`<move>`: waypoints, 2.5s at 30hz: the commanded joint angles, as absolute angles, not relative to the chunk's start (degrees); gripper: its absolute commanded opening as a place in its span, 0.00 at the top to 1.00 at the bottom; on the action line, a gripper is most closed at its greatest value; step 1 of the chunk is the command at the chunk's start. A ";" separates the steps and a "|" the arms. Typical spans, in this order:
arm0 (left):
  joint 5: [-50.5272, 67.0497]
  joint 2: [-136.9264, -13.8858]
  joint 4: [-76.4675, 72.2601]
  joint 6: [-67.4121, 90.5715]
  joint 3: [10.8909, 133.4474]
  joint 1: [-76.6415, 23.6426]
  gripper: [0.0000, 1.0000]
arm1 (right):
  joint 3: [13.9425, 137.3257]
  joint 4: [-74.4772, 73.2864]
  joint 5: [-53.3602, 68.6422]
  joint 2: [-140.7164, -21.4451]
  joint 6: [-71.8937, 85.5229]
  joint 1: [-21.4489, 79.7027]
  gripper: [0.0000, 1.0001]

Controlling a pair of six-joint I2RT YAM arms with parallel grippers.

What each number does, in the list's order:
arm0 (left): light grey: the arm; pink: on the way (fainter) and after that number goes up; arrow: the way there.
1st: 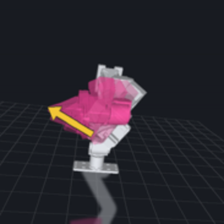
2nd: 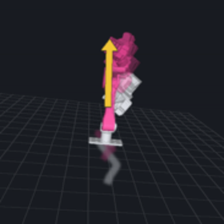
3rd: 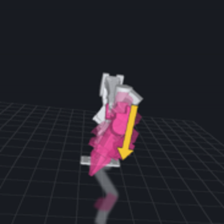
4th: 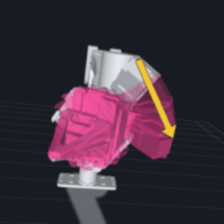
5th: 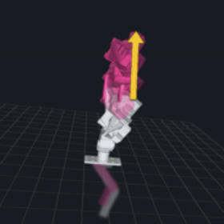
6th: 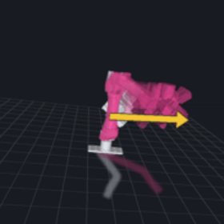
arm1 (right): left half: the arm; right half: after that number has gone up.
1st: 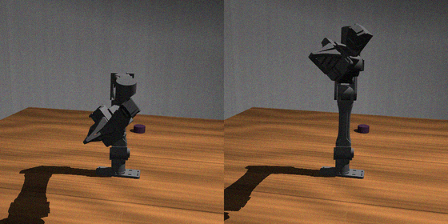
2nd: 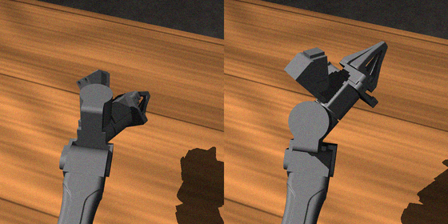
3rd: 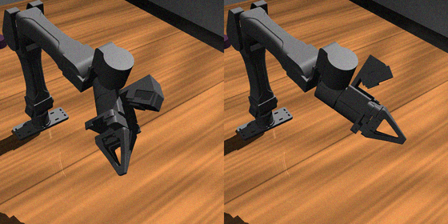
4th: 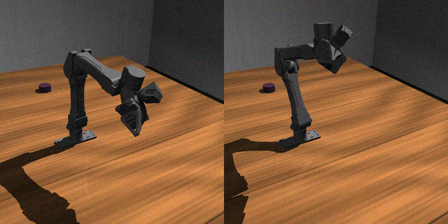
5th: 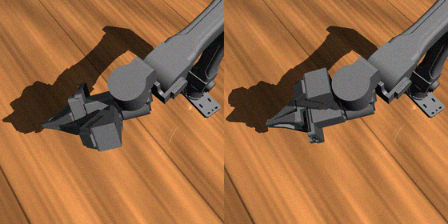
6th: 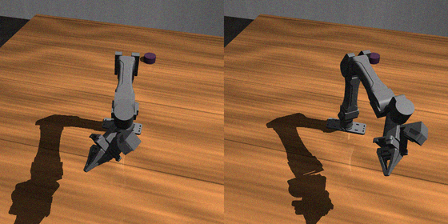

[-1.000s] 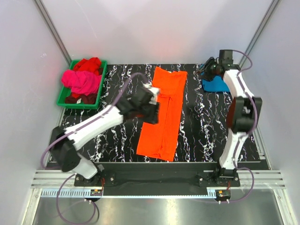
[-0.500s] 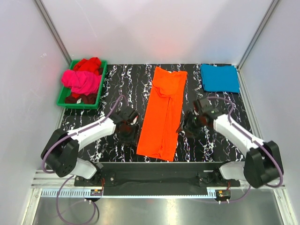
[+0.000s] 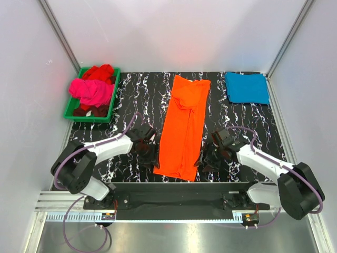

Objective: Fold and stack the t-shirts
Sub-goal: Fold the tshirt

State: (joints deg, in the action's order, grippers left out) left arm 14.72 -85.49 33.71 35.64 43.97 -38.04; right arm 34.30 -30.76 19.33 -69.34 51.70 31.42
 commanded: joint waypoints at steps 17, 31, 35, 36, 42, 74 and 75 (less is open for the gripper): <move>15.73 -83.50 29.97 36.04 38.50 -37.88 0.93 | 25.05 -14.40 17.95 -71.37 59.77 40.16 0.52; 20.46 -80.16 30.51 36.65 39.64 -37.88 0.57 | 24.61 -28.31 13.00 -57.48 60.90 40.43 0.78; 21.98 -79.54 30.23 37.00 39.55 -37.88 0.52 | 24.35 -27.25 13.54 -59.15 61.08 40.52 0.62; 21.62 -79.63 31.37 37.00 39.81 -37.88 0.52 | 24.69 -27.25 13.54 -59.24 61.08 40.43 0.58; 14.68 -78.84 38.93 34.11 47.45 -37.88 0.52 | 35.65 -44.18 3.96 -60.56 60.30 40.52 0.59; 26.81 -89.29 9.85 43.06 45.70 -54.84 0.51 | 32.52 -20.99 20.32 -66.48 57.56 41.31 0.64; 25.76 -89.99 10.19 43.15 45.53 -55.63 0.51 | 32.17 -23.79 19.69 -64.88 58.18 41.40 0.62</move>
